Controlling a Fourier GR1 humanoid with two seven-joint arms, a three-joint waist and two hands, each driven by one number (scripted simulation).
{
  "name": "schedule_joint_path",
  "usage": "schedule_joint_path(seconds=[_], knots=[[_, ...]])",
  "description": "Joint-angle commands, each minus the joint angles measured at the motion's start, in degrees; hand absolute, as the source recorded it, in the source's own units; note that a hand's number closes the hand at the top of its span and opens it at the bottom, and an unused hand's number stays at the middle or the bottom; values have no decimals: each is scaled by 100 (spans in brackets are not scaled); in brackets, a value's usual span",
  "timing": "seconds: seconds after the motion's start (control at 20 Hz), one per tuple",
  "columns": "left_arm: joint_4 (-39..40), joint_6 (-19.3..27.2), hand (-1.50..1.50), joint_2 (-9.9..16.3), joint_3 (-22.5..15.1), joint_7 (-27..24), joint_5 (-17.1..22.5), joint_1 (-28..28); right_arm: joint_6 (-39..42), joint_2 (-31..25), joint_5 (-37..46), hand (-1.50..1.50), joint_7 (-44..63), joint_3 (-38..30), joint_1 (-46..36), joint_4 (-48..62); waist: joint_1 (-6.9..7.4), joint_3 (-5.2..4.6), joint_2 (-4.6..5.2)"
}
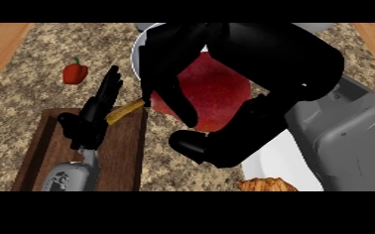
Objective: Pick the pear from the plate and place it in the bowl
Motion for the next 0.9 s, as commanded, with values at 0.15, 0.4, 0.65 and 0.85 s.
schedule_joint_path(seconds=[0.15,0.4,0.65,0.85], knots=[[-303,-183,0,85,0,114,136,214,-460,-60,2055,150,-1593,472,-382,1526,107,2,27],[-85,61,0,-54,-21,250,-74,-211,-1294,89,2842,150,-2738,518,-560,3063,75,3,48],[78,-230,0,186,244,262,173,-375,-2053,442,3481,150,-3374,606,-922,4478,97,1,53],[-67,-297,0,169,153,-2,147,-25,-2393,561,3605,150,-3858,264,-1454,5760,145,1,49]])
